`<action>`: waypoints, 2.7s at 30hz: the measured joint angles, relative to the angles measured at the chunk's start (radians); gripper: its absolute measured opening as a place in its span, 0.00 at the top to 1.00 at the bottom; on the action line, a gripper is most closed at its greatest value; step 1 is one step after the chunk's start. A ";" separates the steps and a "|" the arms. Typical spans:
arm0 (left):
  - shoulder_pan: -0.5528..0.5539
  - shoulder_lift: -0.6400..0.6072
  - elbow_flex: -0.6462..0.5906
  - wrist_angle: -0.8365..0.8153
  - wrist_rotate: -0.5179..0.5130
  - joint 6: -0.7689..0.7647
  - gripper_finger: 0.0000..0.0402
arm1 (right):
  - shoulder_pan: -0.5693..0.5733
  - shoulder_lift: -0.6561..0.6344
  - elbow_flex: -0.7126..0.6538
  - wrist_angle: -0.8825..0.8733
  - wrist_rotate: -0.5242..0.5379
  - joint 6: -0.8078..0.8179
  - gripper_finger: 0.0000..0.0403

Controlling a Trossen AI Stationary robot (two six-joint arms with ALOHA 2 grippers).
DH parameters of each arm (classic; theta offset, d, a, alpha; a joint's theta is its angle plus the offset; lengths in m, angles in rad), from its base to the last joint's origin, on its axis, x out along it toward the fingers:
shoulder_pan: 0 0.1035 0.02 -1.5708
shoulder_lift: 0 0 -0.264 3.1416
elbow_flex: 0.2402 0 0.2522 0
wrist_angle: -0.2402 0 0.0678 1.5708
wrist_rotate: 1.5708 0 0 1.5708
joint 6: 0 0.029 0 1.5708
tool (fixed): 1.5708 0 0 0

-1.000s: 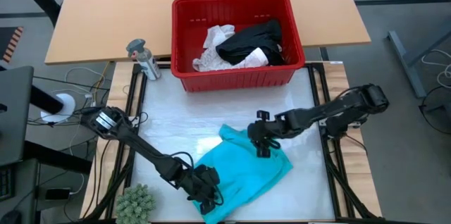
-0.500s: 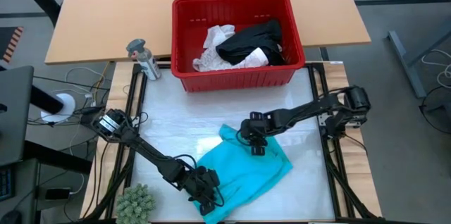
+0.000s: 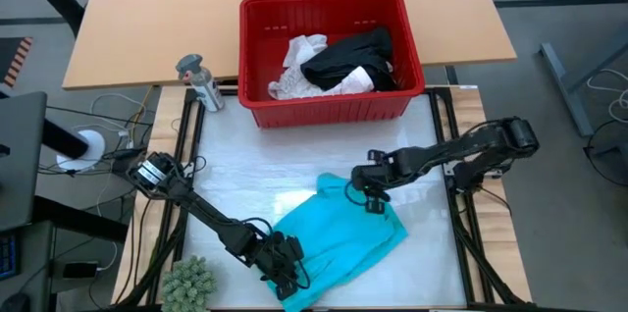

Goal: Fold laundry
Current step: Fold the light blue shorts

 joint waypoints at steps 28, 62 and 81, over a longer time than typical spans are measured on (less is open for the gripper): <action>-0.044 -0.006 0.005 -0.516 -0.034 0.300 0.71 | -0.053 -0.091 -0.319 0.546 -0.042 -0.411 0.57; -0.040 -0.003 0.001 -0.580 -0.064 0.313 0.71 | -0.061 -0.149 -0.261 0.375 -0.230 -0.243 0.77; -0.038 -0.003 0.001 -0.576 -0.079 0.310 0.71 | 0.417 -0.051 -0.261 0.575 0.006 -0.115 0.42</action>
